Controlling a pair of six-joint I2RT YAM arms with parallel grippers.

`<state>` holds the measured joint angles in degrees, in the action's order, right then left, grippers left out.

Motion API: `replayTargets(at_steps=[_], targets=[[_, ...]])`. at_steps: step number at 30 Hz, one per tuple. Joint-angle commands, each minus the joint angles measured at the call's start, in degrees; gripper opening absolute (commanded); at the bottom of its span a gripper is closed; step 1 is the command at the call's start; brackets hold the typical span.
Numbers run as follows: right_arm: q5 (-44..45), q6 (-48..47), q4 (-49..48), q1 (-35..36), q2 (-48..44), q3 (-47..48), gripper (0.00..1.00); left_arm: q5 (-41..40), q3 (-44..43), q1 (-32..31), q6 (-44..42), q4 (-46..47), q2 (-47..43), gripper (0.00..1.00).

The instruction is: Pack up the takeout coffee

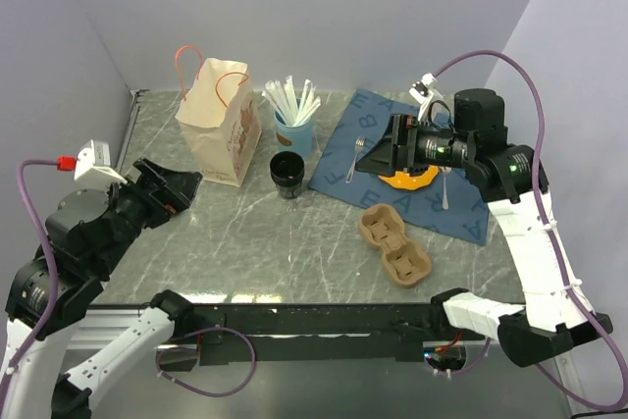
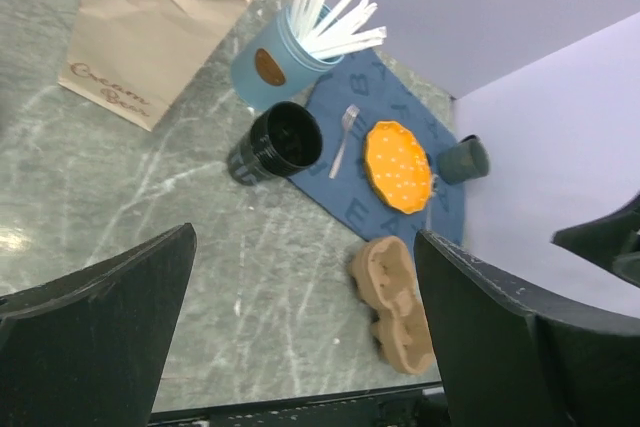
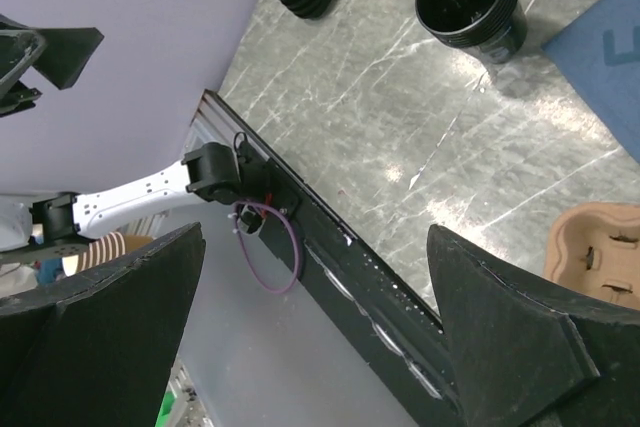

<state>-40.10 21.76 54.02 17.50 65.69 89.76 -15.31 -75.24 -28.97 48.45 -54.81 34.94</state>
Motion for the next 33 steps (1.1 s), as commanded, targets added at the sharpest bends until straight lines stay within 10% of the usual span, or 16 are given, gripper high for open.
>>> replayTargets(at_steps=[1, 14, 22, 33], targets=[[-0.94, 1.53, -0.32, 0.35, -1.88, 0.42, 1.0, -1.74, -2.98, -0.12, -4.75, 1.63, 4.16, 0.97], [13.55, 8.91, 6.36, 0.0, -2.75, 9.04, 1.0, -24.15, 0.43, -0.12, -4.23, -1.2, 13.06, 0.96], [5.9, 6.19, -1.81, -1.24, -5.66, -1.15, 0.84, -4.04, 12.48, -0.12, -3.62, 13.66, 12.95, 0.84], [32.7, 9.09, -0.75, 9.19, 7.85, -0.47, 0.61, 1.6, 17.66, -0.12, -1.6, 16.75, 17.1, 0.86]])
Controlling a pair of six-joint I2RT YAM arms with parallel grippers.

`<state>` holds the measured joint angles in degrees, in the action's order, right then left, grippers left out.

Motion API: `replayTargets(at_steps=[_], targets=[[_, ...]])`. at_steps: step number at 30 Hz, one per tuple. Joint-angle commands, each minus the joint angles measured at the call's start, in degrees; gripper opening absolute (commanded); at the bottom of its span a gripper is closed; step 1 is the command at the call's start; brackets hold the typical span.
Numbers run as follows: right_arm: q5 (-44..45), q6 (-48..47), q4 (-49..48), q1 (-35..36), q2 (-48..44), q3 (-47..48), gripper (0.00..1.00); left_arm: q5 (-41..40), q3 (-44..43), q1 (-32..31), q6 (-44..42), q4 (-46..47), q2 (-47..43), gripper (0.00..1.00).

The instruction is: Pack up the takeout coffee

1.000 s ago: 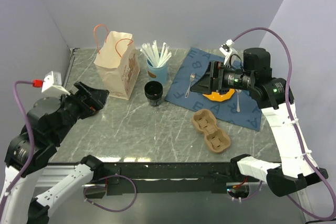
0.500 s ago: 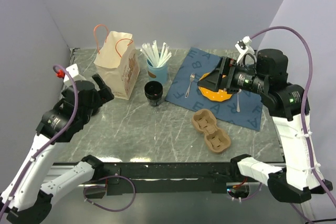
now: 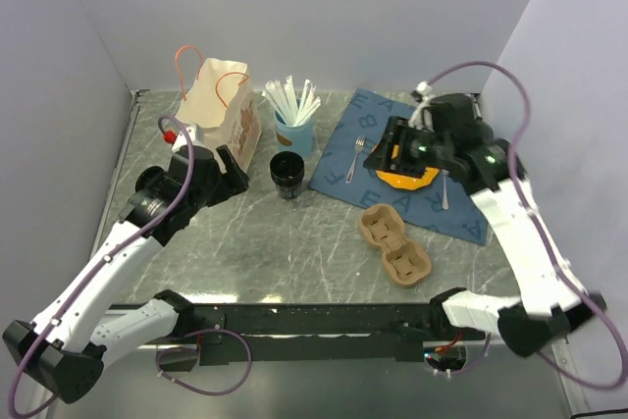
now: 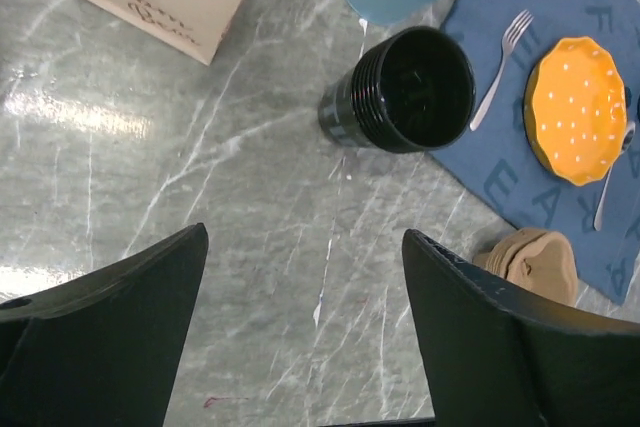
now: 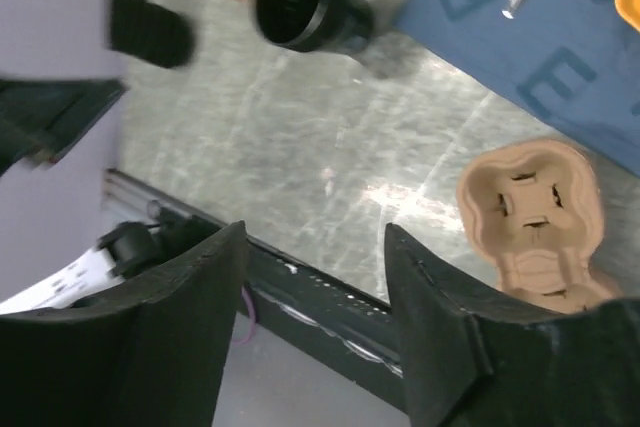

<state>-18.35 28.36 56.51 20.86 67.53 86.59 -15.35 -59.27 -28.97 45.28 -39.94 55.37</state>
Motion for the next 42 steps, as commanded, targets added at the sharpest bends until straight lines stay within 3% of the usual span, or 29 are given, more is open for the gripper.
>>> replayTargets(at_steps=[1, 7, 16, 30, 42], targets=[[14.01, 3.01, -3.51, 7.6, 9.78, 3.84, 0.58, 1.21, 2.31, -0.12, 1.74, 1.19, -5.26, 0.86], [18.26, 5.65, -5.35, 14.37, 25.43, 14.91, 0.5, 3.57, 9.86, -0.12, 3.06, 1.1, -17.55, 0.9], [23.35, 5.66, -8.09, 16.31, 39.06, 23.18, 0.43, 8.23, 17.34, -0.12, 5.96, 1.36, -28.39, 0.92], [22.13, 5.74, -12.48, 18.07, 44.79, 20.82, 0.39, 11.22, 16.82, -0.12, 4.38, 0.13, -30.42, 0.93], [24.24, 4.16, -10.29, 18.69, 49.1, 23.19, 0.33, 11.22, 16.81, -0.12, 4.47, -0.48, -32.08, 0.94]])
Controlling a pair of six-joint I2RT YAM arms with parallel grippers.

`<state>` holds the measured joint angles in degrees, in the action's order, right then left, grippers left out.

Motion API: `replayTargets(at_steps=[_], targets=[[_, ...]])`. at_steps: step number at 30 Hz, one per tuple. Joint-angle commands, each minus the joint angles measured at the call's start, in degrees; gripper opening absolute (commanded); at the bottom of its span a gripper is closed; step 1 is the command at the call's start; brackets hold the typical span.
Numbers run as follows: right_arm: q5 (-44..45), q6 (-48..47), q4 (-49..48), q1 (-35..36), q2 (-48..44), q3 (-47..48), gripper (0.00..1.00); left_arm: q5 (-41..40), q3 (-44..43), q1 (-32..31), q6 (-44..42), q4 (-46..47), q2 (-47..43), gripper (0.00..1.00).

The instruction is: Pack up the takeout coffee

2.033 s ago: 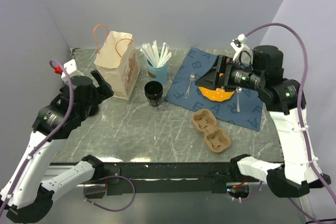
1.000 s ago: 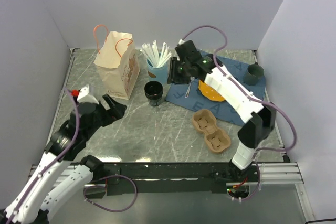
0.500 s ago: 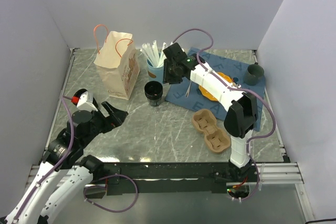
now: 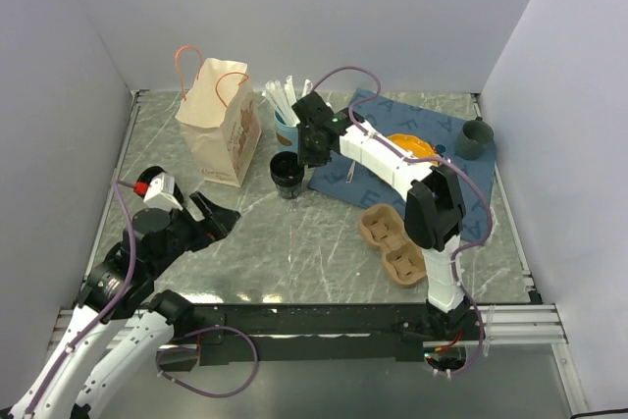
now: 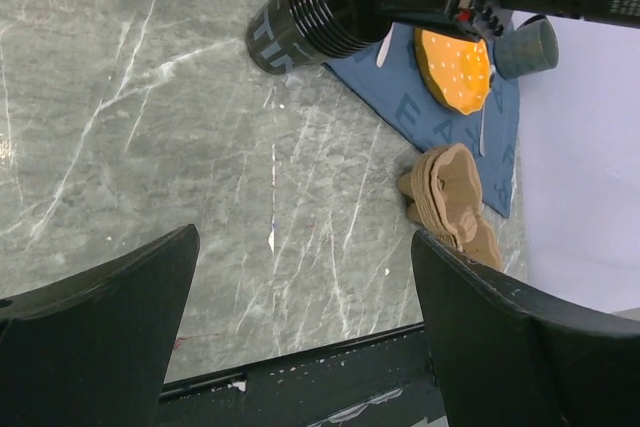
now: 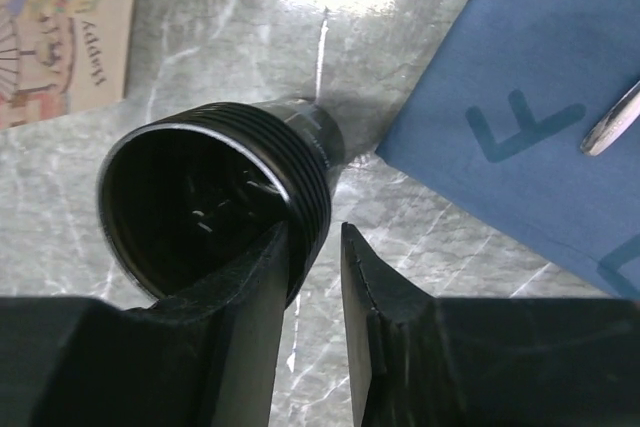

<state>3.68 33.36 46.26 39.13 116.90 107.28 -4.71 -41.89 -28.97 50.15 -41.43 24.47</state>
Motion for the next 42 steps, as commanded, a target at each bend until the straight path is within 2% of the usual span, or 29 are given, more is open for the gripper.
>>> replayTargets(at_steps=[1, 4, 12, 19, 29, 32, 36, 40, 42], targets=[[2.12, -0.93, 0.23, 0.42, -0.01, 2.84, 0.3, 0.41, -0.65, -0.12, -0.32, 0.91, -1.18, 0.94], [1.94, -1.2, 0.23, 0.42, 0.08, 2.84, 0.26, 0.23, -0.74, -0.12, -0.23, 0.56, -1.09, 0.94], [2.03, -1.28, 1.11, 0.59, 0.52, 5.65, 0.29, 0.4, -0.56, -0.12, -0.32, 1.09, -0.83, 0.94], [2.56, -2.08, 2.25, 0.68, 1.57, 7.85, 0.25, 0.76, -0.47, -0.12, -0.4, 1.53, -0.47, 0.94], [2.82, -1.81, 3.4, 0.77, 2.63, 8.47, 0.27, 1.28, -0.39, -0.12, -0.84, 1.88, -0.65, 0.95], [3.17, -1.81, 3.4, 0.68, 2.54, 8.47, 0.23, 1.46, -0.3, -0.12, -0.84, 2.14, -0.83, 0.95], [2.65, -1.9, 3.31, 0.68, 2.54, 8.38, 0.11, 1.37, -0.39, -0.12, -0.93, 1.53, -0.82, 0.95], [2.56, -2.08, 3.22, 0.77, 2.54, 8.64, 0.08, 1.28, -0.56, -0.12, -0.93, 1.35, -0.83, 0.95], [2.65, -2.25, 3.49, 0.86, 2.63, 8.82, 0.04, 1.28, -0.56, -0.12, -0.93, 1.35, -0.83, 0.95]])
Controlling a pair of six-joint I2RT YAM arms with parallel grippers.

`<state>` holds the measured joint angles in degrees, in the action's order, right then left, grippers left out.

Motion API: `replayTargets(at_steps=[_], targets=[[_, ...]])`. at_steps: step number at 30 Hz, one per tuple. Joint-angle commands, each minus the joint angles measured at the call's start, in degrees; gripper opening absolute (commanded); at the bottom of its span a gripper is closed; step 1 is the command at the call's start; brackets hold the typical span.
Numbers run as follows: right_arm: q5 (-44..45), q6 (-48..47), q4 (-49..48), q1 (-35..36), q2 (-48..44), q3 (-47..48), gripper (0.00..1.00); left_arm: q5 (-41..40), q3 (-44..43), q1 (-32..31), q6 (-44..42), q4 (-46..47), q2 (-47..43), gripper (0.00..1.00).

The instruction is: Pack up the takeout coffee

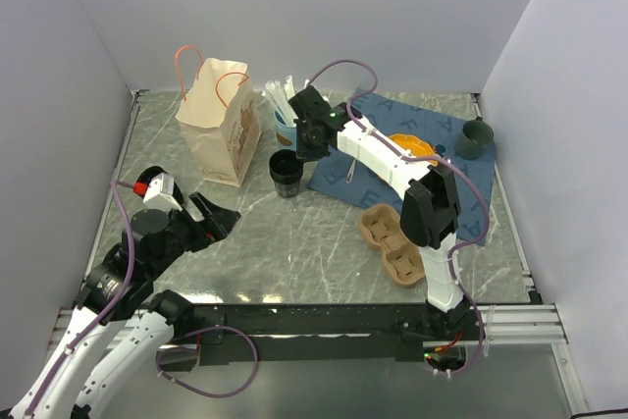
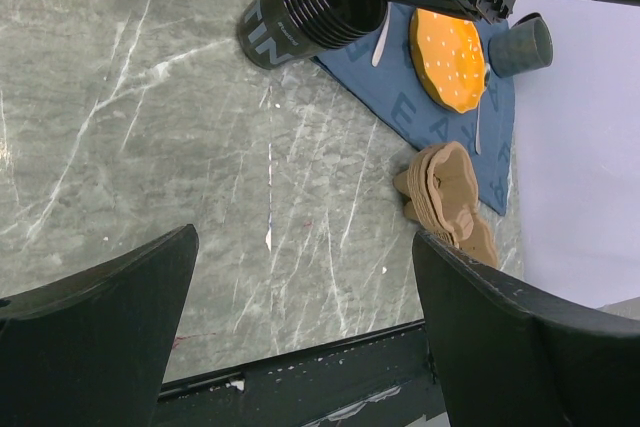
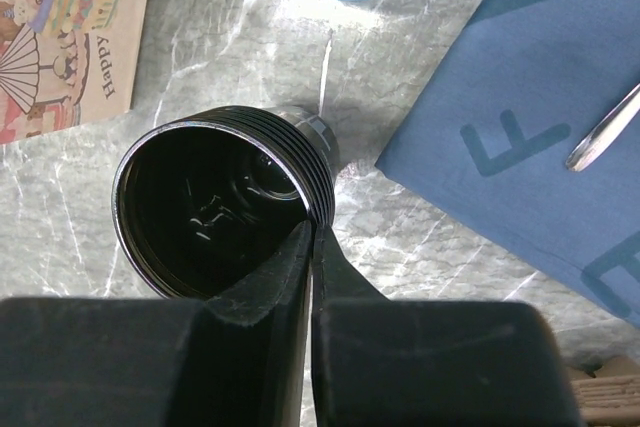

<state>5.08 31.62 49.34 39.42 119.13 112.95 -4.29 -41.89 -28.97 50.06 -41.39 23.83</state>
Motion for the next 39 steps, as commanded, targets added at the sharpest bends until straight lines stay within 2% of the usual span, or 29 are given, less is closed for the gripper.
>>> replayTargets(at_steps=[1, 28, 39], targets=[[1.33, -0.68, 0.67, 0.48, 0.49, 3.33, 0.02, 0.87, -0.48, -0.12, -0.84, 1.4, -0.28, 0.95], [-0.78, 2.05, -1.18, 0.13, -3.47, 3.95, 0.0, 1.31, -0.12, -0.12, -0.84, 2.19, 0.16, 0.96], [-3.94, 4.85, -5.31, -1.18, -6.01, -1.32, 0.0, 1.31, 0.14, -0.12, -0.58, 2.45, 0.51, 0.96]])
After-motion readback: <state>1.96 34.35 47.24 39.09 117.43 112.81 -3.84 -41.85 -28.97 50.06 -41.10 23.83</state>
